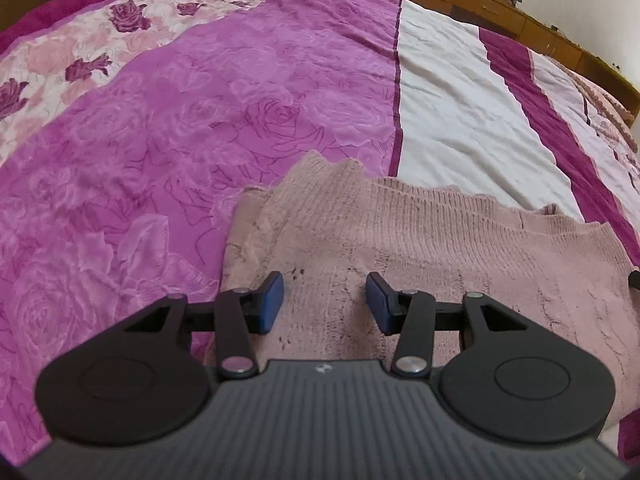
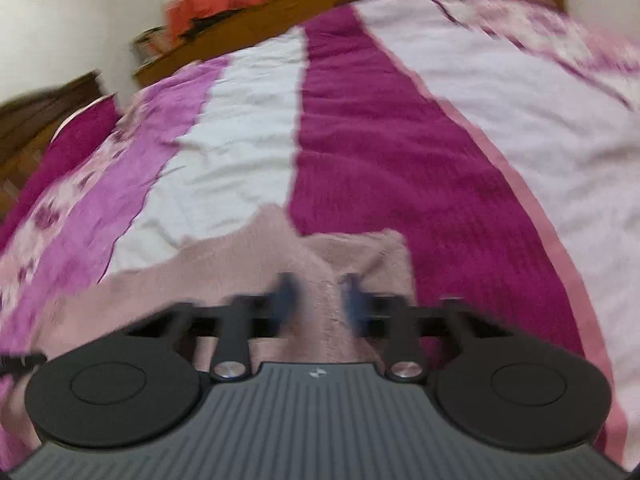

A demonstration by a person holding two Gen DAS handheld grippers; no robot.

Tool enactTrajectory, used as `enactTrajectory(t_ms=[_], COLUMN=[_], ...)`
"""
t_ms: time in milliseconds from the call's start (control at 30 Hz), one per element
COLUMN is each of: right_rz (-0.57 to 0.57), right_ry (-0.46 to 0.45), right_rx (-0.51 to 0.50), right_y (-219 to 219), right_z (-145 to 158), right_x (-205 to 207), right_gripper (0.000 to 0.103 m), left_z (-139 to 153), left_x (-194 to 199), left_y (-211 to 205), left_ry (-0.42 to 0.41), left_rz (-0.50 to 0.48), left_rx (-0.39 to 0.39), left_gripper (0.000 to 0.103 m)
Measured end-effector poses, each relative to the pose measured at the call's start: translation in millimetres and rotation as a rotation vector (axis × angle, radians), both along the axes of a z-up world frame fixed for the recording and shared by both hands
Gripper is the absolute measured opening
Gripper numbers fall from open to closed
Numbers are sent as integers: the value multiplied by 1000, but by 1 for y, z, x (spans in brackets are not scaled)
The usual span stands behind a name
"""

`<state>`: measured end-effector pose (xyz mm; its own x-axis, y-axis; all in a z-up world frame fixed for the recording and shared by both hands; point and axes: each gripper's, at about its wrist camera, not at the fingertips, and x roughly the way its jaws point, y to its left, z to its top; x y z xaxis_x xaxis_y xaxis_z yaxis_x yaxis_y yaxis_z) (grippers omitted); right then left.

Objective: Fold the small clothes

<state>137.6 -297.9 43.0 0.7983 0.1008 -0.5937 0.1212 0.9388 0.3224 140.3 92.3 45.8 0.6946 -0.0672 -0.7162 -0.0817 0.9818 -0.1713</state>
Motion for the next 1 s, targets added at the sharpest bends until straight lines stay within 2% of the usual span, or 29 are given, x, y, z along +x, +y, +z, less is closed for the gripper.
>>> enactTrajectory(t_ms=[100, 167, 267, 367, 500, 533, 600, 667, 767, 867, 933, 967, 1000], right_rz=[62, 143, 276, 387, 398, 378, 329, 295, 283, 311, 321, 316, 302], right_ry=[-90, -113, -103, -54, -64, -79, -101, -120, -102, -37, -21, -38, -60], right_rx=[-63, -98, -148, -145, -136, -122, -99, -114, -146, -128, -131, -131, -129], right_y=[21, 38, 64, 85, 93, 89, 81, 75, 70, 70, 73, 74, 75], right_z=[15, 22, 25, 23, 23, 26, 31, 35, 33, 21, 13, 11, 11], right_x=[-13, -19, -26, -28, -35, -35, -32, -26, -12, 3, 5, 2, -2], right_gripper=[12, 12, 12, 13, 14, 17, 39, 52, 52, 50, 28, 11, 9], left_z=[-1, -1, -2, -2, -2, -2, -2, -3, -3, -4, -5, -5, -5], left_x=[-1, -1, -2, -2, -3, -3, -3, -3, -3, -2, -2, -2, -2], left_y=[1, 1, 1, 1, 2, 2, 2, 3, 2, 1, 2, 2, 3], left_ry=[1, 0, -3, -3, -3, -3, -2, -2, -3, -4, -3, -3, -3], left_rz=[-4, -3, -1, -1, -2, -3, -2, -1, 2, 1, -1, -4, -6], left_rx=[-1, -3, -6, -6, -12, -13, -16, -16, -13, -11, -10, -10, -10], left_gripper=[48, 47, 47, 47, 47, 47, 48, 48, 48, 48, 48, 48, 48])
